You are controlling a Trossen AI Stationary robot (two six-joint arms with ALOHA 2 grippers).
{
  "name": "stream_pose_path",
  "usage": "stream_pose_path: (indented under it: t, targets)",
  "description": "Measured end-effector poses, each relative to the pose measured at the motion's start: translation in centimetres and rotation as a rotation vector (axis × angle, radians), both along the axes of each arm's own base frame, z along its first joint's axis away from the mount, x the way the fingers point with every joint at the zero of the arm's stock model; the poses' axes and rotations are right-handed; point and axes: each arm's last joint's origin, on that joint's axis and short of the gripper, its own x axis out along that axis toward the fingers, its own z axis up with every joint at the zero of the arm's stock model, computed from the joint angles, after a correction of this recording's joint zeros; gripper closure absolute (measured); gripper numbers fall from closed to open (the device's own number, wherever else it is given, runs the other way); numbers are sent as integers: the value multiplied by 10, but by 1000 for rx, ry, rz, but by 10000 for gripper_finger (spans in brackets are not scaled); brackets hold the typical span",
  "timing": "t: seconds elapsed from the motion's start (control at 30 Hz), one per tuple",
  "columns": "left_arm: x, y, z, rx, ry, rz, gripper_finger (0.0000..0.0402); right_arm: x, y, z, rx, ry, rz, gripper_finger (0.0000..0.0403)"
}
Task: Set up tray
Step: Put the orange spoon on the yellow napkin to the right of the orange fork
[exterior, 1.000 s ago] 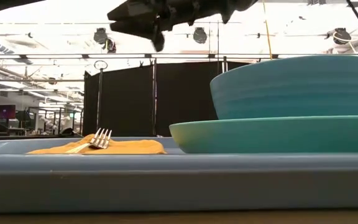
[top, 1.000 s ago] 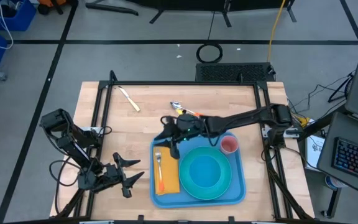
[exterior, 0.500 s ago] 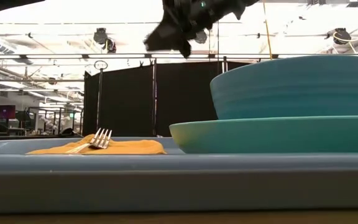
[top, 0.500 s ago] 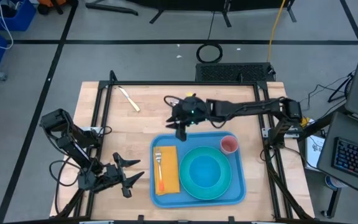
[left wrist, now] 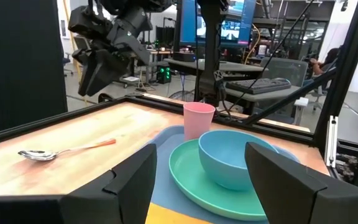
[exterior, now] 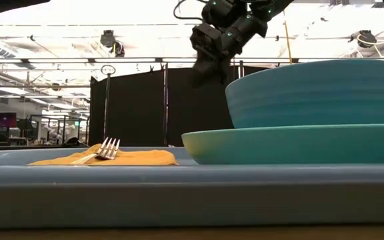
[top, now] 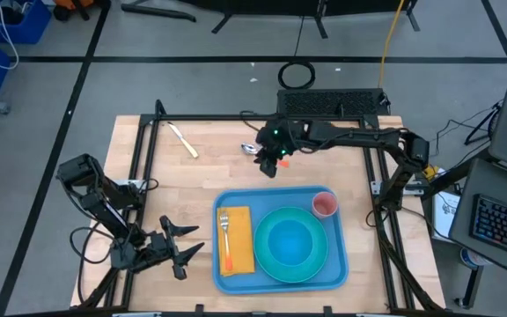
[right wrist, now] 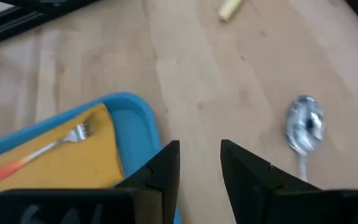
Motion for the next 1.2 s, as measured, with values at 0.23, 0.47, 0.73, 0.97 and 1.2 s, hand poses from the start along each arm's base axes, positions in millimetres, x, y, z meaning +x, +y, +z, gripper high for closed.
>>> stream_pose_path:
  t: [0.23, 0.47, 0.73, 0.97, 1.2]
  targets:
    - [0, 0, -2, 25, 15, 0, 151, -19, -24, 10, -55, 21, -15, 298]
    - [0, 0, -3, 16, 15, 16, 151, -36, -45, 2, -77, 142, -60, 298]
    - [1, 1, -3, 9, 12, 19, 151, -42, -59, -2, -64, 155, -87, 298]
    - [5, 4, -3, -5, 6, 40, 151, -48, -74, -16, -45, 224, -105, 298]
    - [6, 5, -3, -8, 6, 43, 151, -52, -93, -31, 16, 243, -116, 298]
